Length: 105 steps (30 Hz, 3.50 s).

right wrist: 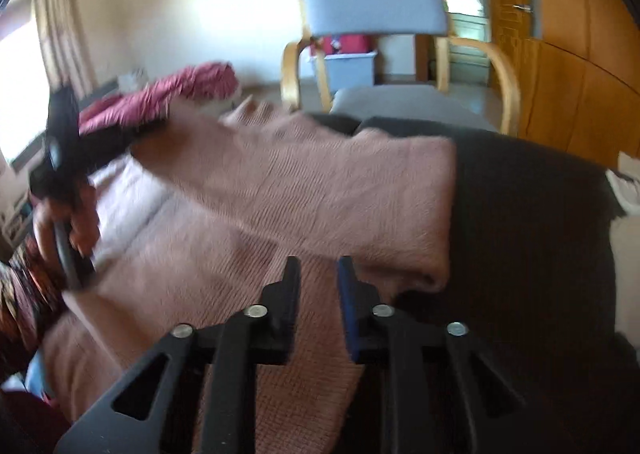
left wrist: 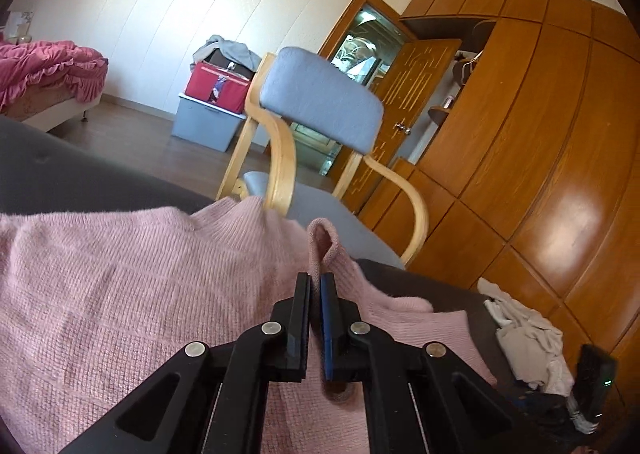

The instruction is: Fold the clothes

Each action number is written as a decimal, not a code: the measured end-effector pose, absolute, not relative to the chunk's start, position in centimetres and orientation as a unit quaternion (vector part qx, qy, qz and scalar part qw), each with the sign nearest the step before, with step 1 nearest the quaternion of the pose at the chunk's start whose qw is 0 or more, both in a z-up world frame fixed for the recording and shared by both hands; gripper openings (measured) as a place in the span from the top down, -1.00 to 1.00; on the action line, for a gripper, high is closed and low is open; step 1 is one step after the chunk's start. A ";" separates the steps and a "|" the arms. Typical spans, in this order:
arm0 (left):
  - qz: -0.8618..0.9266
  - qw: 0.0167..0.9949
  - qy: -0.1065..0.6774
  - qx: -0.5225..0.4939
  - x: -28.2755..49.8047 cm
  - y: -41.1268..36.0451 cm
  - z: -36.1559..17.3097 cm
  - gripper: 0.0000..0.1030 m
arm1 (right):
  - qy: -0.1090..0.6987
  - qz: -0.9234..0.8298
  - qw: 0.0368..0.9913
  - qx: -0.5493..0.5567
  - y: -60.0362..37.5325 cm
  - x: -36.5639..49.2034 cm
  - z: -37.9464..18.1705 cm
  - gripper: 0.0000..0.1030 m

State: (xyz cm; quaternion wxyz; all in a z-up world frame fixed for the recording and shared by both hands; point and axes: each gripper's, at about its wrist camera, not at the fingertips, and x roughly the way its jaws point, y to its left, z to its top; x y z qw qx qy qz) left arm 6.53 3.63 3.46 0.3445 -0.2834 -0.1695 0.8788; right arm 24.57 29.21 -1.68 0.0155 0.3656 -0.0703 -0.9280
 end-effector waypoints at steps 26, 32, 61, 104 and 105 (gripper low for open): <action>0.844 0.293 -0.186 -0.409 0.8 -2.4 -2.5 0.93 | -0.081 -0.932 -0.001 0.352 29.4 21.8 2.2 0.65; 0.837 0.272 -0.200 -0.431 0.3 -2.7 -3.6 0.92 | 0.042 -0.912 -0.079 0.401 30.1 13.3 -1.2 0.65; 0.841 0.272 -0.172 -0.436 0.8 -1.8 -3.8 0.87 | -0.059 -0.902 -0.104 0.415 34.2 21.4 -4.2 0.64; 0.820 0.290 -0.216 -0.443 0.1 -2.6 -4.3 0.86 | -0.086 -0.909 -0.054 0.405 30.0 1.3 -3.4 0.62; 0.820 0.290 -0.217 -0.443 0.0 -2.6 -4.3 0.86 | -0.081 -0.908 -0.055 0.407 30.0 1.3 -3.3 0.62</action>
